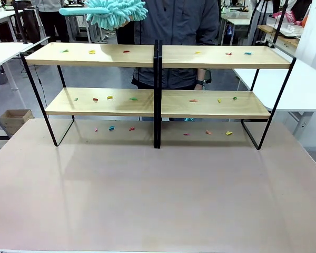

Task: Clean the shelves.
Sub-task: Pick up the Duster when the human hands it over.

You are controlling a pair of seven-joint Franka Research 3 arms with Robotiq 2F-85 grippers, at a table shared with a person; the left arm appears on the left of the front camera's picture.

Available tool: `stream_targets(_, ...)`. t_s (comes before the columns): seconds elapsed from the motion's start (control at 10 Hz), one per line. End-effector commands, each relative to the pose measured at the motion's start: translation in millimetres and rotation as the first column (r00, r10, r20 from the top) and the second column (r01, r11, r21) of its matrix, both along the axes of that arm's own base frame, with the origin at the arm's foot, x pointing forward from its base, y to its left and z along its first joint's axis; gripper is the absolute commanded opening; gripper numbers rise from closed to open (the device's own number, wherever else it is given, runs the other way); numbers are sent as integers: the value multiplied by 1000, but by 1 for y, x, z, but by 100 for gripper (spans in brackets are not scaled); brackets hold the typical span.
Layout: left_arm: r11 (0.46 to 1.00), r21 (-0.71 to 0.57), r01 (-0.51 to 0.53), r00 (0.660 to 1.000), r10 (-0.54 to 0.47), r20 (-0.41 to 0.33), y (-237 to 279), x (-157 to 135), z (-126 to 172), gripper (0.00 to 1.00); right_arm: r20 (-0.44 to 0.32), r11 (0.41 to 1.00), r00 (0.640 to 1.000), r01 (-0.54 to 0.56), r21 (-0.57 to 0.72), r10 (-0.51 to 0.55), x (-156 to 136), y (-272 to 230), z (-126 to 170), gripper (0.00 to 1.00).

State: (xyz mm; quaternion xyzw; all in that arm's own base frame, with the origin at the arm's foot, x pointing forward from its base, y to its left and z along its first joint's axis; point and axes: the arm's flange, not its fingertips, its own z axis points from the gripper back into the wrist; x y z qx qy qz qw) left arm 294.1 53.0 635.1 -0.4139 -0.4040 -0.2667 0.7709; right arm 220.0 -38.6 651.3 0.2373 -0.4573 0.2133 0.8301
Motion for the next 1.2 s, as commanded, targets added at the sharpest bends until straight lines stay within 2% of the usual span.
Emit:
stream_targets(0.0, 980, -97, -175, 840, 97, -534, -19, 70, 54, 100, 3, 1000, 1000, -8, 5, 8, 0, 0, 0, 100)
stream_targets(0.1, 965, -167, -205, 727, 36, -685, -31, 100, 59, 100, 3, 1000, 1000, -8, 5, 8, 0, 0, 0, 100)
stream_targets(0.2, 961, -229, -154, 632, -83, -771, -45, 116, 57, 100, 3, 1000, 1000, -8, 5, 8, 0, 0, 0, 100)
stream_targets(0.3, 949, -308, -72, 562, -217, -798, -49, 123, 52, 100, 3, 1000, 1000, -8, 5, 8, 0, 0, 0, 100)
stream_targets(0.4, 988, -152, -38, 891, -35, -452, -52, 102, 41, 100, 3, 1000, 1000, -8, 5, 8, 0, 0, 0, 100)
stream_targets(0.5, 988, -152, -38, 891, -35, -452, -52, 102, 41, 100, 3, 1000, 1000, -8, 5, 8, 0, 0, 0, 100)
stream_targets(0.6, 973, -230, -7, 810, -130, -572, -61, 129, 41, 100, 3, 1000, 1000, -8, 5, 8, 0, 0, 0, 100)
stream_targets(0.8, 952, -307, -13, 786, -179, -591, -83, 154, 42, 100, 3, 1000, 1000, -8, 5, 8, 0, 0, 0, 100)
stream_targets(0.9, 940, -338, -49, 767, -181, -615, -94, 176, 41, 100, 3, 1000, 1000, -8, 5, 8, 0, 0, 0, 100)
stream_targets(1.0, 931, -357, -77, 746, -184, -640, -105, 196, 36, 100, 3, 1000, 1000, -8, 5, 8, 0, 0, 0, 100)
stream_targets(1.1, 919, -380, -100, 708, -203, -677, -118, 213, 30, 100, 3, 1000, 1000, -8, 5, 8, 0, 0, 0, 100)
